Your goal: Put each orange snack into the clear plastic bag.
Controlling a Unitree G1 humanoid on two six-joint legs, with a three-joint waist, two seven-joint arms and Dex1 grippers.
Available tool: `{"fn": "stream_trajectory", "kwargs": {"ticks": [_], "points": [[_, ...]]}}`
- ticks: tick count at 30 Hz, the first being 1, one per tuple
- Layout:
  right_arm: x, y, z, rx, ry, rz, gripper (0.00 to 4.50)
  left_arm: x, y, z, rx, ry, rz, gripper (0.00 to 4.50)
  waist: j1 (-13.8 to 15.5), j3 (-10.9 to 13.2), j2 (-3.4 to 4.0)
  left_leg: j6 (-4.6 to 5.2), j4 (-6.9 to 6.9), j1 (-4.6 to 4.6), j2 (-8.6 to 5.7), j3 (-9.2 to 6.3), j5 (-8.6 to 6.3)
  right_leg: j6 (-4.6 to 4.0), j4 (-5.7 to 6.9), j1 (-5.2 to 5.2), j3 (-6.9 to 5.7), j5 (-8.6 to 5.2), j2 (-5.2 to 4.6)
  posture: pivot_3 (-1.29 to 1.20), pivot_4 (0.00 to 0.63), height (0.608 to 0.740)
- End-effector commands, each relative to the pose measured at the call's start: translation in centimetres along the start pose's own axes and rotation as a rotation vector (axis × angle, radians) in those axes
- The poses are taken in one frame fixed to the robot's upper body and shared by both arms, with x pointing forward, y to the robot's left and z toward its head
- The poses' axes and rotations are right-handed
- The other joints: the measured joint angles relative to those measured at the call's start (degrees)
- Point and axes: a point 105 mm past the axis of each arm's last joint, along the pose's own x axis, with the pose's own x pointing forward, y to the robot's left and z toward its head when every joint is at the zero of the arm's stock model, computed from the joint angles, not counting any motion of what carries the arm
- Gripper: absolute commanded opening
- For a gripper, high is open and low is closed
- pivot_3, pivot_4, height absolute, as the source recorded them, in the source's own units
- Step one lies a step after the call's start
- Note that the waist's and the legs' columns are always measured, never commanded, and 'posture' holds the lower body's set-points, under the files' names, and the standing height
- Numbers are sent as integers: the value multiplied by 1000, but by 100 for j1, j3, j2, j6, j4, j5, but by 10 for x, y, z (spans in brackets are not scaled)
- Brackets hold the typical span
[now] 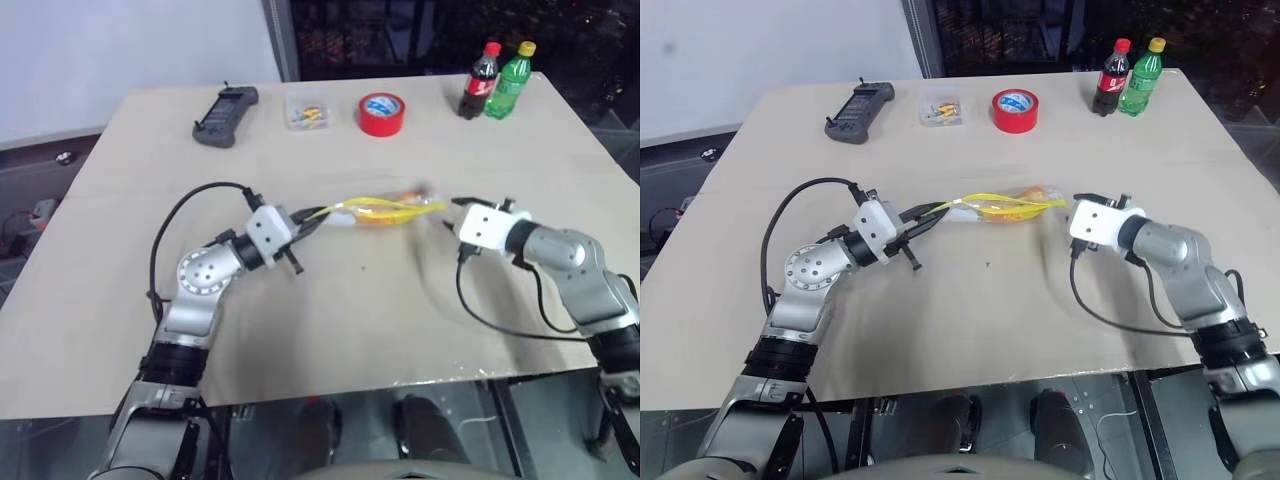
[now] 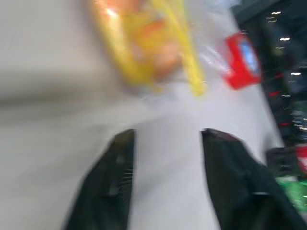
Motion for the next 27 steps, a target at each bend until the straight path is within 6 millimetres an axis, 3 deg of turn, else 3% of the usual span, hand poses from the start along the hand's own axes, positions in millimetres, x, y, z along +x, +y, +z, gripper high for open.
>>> {"fn": "stream_trajectory", "kwargs": {"ticks": [1, 2, 5, 7, 10, 18, 21, 22, 27], "points": [[-28, -23, 37, -48, -82, -9, 2097, 2, 1, 16, 105, -29, 5, 0, 6, 0, 0, 10, 0, 5, 0, -2, -6, 0, 0, 6, -2, 0, 0, 0, 150, 740], [-28, -23, 62, -80, -156, 0, 2097, 2, 0, 17, 134, -25, 0, 0, -6, 0, 1, 16, 1, 7, 0, -1, -9, 4, 0, 6, 0, 2, 1, 0, 150, 740], [-19, -19, 111, -134, -301, 15, 2097, 4, -3, 20, 188, -28, -25, 0, -68, -1, 0, 17, 1, 13, 9, 2, -10, 9, 0, 7, 6, 6, 1, 0, 150, 740], [-5, -12, 135, -168, -363, 29, 2097, 7, -7, 22, 215, -35, -46, 0, -48, -2, -2, 13, 1, 16, 20, -2, -8, 5, 0, 8, 1, 7, 3, 0, 150, 740], [14, -6, 154, -215, -397, 35, 2097, 9, -10, 25, 241, -45, -54, 0, 0, -2, -3, -6, 0, 12, 18, -8, 3, 4, -2, 8, -6, 8, 2, 0, 150, 740], [39, -8, 158, -243, -387, 43, 2097, 12, -13, 31, 256, -57, -52, 0, 114, -1, -4, -6, 12, -9, -18, -26, 3, 4, -11, 3, -17, 8, -7, 0, 150, 740], [42, -10, 156, -246, -374, 42, 1425, 11, -12, 32, 257, -55, -46, 0, 97, -1, -4, -6, 10, -8, -16, -26, 4, 4, -9, 2, -16, 7, -4, 0, 150, 740], [42, -10, 154, -252, -370, 44, 992, 11, -11, 32, 258, -53, -45, 0, 86, -1, -4, -6, 10, -8, -16, -25, 4, 4, -9, 3, -16, 7, -4, 0, 150, 740], [40, -11, 149, -259, -355, 47, 992, 10, -10, 32, 254, -48, -37, 0, 89, -1, -4, -6, 10, -8, -16, -24, 4, 4, -8, 2, -15, 7, -3, 0, 150, 740]]}}
